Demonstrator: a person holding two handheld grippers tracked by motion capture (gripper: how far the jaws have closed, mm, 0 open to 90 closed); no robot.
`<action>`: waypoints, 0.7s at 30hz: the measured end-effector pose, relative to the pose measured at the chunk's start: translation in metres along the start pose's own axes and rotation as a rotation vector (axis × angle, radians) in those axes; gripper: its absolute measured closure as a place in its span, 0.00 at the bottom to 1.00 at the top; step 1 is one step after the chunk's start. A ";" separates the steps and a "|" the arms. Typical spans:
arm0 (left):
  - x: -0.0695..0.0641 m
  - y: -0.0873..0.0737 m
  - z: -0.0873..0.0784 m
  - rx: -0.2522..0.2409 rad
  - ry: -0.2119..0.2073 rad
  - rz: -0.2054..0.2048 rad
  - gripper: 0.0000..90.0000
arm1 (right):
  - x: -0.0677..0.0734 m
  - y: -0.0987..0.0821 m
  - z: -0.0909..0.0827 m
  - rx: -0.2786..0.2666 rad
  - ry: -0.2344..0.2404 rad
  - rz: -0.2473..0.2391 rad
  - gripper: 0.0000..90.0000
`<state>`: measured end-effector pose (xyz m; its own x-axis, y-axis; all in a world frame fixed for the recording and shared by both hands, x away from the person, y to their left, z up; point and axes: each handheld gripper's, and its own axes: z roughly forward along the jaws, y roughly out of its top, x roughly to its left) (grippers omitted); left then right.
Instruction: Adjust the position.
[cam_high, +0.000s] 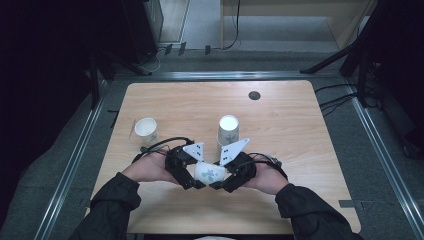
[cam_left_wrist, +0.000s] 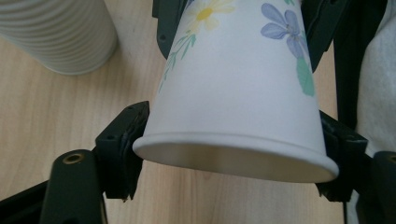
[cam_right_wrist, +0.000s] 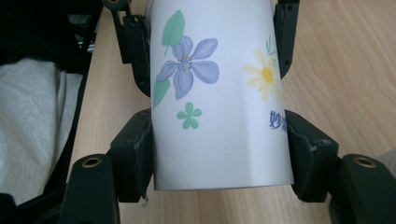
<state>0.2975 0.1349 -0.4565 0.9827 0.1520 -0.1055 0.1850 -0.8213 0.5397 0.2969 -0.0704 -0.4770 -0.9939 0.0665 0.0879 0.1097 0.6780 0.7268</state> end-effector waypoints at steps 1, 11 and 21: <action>0.001 0.000 -0.001 -0.009 -0.006 -0.007 0.22 | 0.000 0.000 -0.001 -0.003 0.000 0.003 0.38; 0.005 -0.011 -0.013 -0.158 -0.026 -0.061 0.16 | -0.005 -0.002 -0.019 -0.076 -0.016 0.029 0.38; 0.006 -0.015 -0.018 -0.296 -0.051 -0.108 0.16 | -0.008 -0.004 -0.032 -0.130 0.012 0.055 0.38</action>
<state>0.3005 0.1585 -0.4500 0.9573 0.1953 -0.2132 0.2887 -0.6049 0.7422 0.3044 -0.0967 -0.4585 -0.9863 0.0912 0.1378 0.1651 0.5728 0.8029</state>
